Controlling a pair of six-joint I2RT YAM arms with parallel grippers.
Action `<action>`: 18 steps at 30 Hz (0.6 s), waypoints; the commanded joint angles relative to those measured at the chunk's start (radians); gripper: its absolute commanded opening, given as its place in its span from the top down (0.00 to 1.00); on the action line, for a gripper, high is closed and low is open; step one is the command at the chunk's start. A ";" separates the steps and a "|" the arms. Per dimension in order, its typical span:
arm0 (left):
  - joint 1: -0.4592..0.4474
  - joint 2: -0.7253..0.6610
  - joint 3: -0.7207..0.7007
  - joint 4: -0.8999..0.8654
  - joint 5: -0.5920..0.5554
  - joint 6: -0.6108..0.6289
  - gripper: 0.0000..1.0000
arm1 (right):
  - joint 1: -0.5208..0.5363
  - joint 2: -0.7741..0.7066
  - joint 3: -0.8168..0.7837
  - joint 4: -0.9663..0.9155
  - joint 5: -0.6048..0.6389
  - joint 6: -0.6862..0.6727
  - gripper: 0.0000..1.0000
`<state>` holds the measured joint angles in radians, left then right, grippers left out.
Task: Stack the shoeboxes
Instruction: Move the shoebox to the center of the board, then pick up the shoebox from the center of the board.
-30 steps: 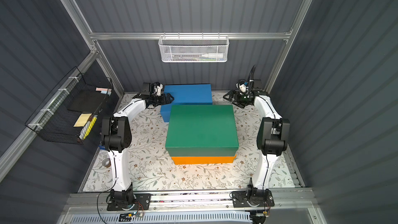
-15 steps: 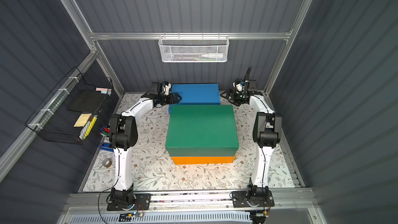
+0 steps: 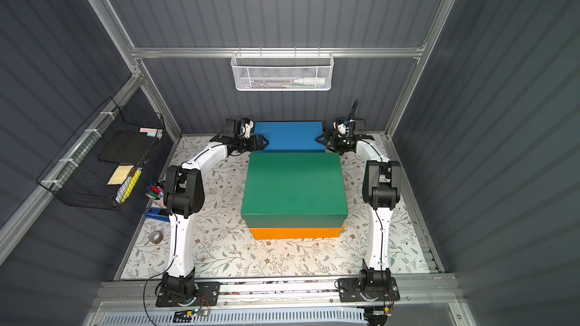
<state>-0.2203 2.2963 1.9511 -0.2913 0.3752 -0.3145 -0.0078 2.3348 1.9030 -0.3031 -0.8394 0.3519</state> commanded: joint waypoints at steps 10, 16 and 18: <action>-0.020 0.032 0.030 -0.005 0.024 -0.013 0.00 | 0.042 0.076 0.091 0.068 -0.044 0.137 0.05; -0.032 -0.003 0.045 0.002 0.076 -0.038 0.01 | 0.043 0.062 0.138 0.077 -0.107 0.184 0.22; -0.036 -0.026 0.053 -0.001 0.081 -0.038 0.00 | 0.043 0.043 0.136 0.098 -0.127 0.202 0.23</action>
<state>-0.2214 2.3005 1.9621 -0.2916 0.3786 -0.3416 0.0124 2.4096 2.0033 -0.2504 -0.8642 0.5095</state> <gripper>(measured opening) 0.996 0.777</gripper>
